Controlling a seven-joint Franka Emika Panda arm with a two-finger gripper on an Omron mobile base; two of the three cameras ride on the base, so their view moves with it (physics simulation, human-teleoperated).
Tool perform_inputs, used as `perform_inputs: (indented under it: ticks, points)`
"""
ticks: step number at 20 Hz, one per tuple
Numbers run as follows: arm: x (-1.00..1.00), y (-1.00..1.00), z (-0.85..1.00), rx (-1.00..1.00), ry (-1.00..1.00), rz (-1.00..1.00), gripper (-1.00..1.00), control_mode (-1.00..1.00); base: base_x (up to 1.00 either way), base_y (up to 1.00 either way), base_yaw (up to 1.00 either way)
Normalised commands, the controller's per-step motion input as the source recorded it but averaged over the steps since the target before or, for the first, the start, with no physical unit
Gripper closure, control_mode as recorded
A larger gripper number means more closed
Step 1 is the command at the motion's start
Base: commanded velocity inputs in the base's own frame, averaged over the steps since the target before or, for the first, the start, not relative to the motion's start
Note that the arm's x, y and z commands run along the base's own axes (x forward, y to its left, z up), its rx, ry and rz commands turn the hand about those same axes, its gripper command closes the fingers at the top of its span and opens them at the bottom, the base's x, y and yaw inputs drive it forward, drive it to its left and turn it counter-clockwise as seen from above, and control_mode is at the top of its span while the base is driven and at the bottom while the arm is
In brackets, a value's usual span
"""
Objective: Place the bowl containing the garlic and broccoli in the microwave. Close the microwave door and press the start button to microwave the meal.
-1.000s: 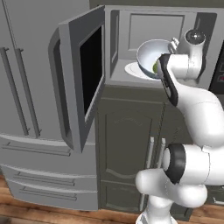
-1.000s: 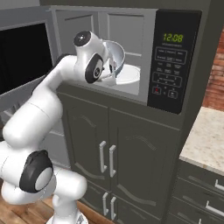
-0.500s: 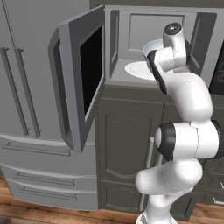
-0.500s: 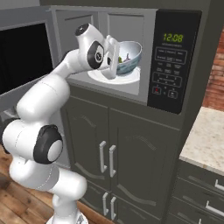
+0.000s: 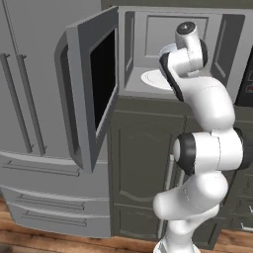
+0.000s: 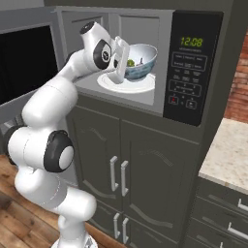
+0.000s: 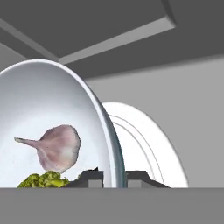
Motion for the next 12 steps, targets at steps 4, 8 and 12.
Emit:
perform_inputs:
  ticks: [4,8,12]
  points:
    - [-0.06,0.34,0.00,0.00,0.02,0.00,1.00,-1.00,0.00,0.00,0.00]
    - [0.00,0.22,-0.03,0.00,0.02,0.00,-1.00,-1.00,0.00,0.00,0.00]
    - [0.00,0.15,-0.14,0.00,0.00,0.00,-1.00,-1.00,0.00,0.00,0.00]
